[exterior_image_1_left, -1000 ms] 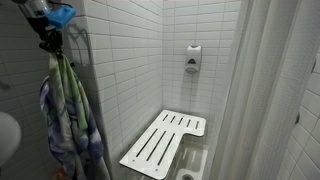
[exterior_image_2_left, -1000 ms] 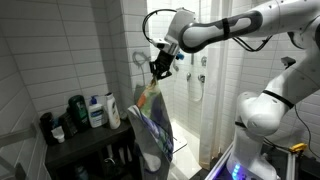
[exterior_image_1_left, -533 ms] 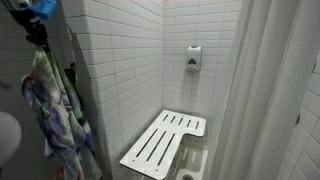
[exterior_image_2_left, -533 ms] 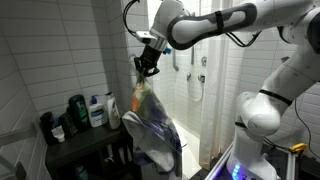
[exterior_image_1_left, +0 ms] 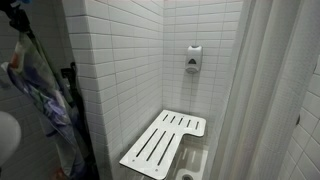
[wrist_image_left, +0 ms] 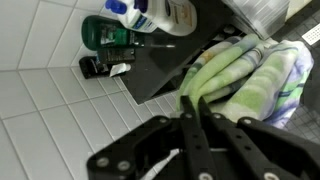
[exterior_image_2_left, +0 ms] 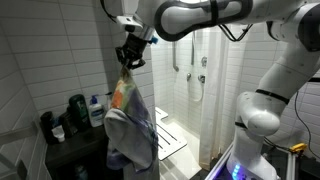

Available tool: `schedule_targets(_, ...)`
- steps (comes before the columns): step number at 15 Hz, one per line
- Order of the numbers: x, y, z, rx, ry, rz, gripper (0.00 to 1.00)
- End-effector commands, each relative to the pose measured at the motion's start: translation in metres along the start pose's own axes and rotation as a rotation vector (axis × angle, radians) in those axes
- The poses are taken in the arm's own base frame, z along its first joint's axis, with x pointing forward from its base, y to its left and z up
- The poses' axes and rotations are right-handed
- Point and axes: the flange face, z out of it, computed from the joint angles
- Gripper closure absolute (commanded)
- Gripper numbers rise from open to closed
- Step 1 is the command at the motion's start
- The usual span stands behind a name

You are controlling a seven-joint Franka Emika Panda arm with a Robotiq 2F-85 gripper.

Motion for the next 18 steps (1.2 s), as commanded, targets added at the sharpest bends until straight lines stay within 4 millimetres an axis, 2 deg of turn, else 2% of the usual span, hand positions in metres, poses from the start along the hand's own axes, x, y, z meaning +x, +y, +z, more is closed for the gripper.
schedule_targets(1, 0.024, 0.032, -0.038, -0.073, -0.027, -0.069, 0.98)
schedule_targets(7, 0.07, 0.058, -0.069, -0.15, -0.059, -0.17, 0.98)
schedule_targets(12, 0.084, 0.093, -0.083, -0.192, -0.086, -0.216, 0.98)
schedule_targets(14, 0.09, 0.107, -0.084, -0.203, -0.089, -0.225, 0.98)
schedule_targets(18, 0.114, 0.129, -0.075, -0.208, -0.086, -0.265, 0.98)
